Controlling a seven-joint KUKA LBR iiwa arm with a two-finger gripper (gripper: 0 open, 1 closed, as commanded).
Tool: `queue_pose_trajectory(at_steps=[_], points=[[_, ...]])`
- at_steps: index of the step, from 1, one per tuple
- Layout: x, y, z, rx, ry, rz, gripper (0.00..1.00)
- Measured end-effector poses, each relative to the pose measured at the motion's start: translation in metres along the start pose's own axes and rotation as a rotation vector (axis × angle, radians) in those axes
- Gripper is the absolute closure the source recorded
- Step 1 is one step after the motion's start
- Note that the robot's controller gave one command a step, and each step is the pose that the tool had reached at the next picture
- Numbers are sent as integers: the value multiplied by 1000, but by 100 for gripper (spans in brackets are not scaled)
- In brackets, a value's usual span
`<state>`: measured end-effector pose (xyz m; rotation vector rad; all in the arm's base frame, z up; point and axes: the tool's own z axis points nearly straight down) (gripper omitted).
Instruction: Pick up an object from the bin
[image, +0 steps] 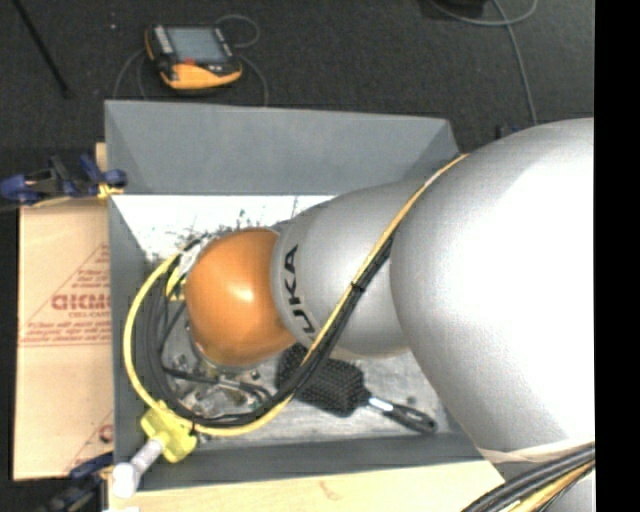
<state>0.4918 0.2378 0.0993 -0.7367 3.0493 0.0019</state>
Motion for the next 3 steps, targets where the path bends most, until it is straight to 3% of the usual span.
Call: queue_pose_trajectory(at_steps=[3], points=[[0,-1,-12,0,1,1,100]])
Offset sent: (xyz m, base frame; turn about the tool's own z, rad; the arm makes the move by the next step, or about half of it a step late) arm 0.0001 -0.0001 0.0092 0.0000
